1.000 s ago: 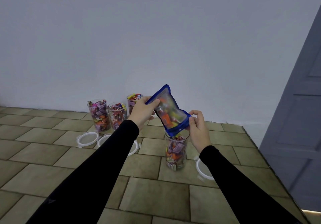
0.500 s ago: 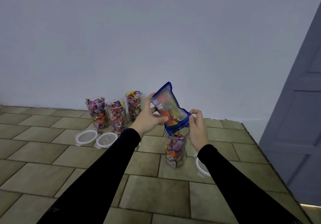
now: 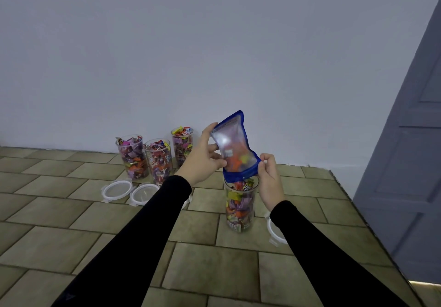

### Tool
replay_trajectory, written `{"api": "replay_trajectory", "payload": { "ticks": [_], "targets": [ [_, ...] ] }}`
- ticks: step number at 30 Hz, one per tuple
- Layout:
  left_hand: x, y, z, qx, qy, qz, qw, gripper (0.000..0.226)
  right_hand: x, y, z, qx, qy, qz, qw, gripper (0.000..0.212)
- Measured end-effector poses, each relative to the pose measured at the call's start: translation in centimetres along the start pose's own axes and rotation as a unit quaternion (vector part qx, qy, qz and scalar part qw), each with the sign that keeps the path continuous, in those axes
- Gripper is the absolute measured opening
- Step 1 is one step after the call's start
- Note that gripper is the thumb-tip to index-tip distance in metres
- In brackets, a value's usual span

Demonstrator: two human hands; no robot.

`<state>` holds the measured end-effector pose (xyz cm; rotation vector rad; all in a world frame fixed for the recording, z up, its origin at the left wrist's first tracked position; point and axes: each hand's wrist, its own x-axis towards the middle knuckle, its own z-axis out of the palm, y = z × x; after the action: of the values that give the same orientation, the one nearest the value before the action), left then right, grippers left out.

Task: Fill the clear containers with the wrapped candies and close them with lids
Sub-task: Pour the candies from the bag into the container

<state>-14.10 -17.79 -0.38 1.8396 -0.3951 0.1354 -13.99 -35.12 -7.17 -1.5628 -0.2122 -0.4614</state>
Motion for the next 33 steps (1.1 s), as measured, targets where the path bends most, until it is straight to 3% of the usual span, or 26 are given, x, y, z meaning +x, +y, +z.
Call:
{"api": "replay_trajectory", "payload": {
  "ticks": [7, 15, 21, 28, 33],
  "targets": [
    [0.4, 0.1, -0.5, 0.046, -0.025, 0.006, 0.999, 0.098, 0.5, 0.4, -0.2, 0.003, -0.004, 0.019, 1.000, 0.024],
    [0.1, -0.4, 0.2, 0.007, 0.008, 0.019, 1.000, 0.086, 0.1, -0.3, -0.1, -0.024, 0.005, 0.010, 1.000, 0.011],
    [0.8, -0.3, -0.3, -0.004, 0.040, 0.033, 0.999, 0.087, 0.7, -0.5, -0.1, 0.017, 0.007, 0.024, 1.000, 0.018],
    [0.8, 0.5, -0.4, 0.015, 0.056, 0.066, 0.996, 0.087, 0.7, -1.3, 0.0, -0.011, 0.009, 0.006, 1.000, 0.027],
    [0.4, -0.1, -0.1, 0.010, 0.069, 0.092, 0.993, 0.085, 0.4, -1.2, -0.1, -0.026, -0.011, 0.017, 0.999, 0.018]
  ]
}}
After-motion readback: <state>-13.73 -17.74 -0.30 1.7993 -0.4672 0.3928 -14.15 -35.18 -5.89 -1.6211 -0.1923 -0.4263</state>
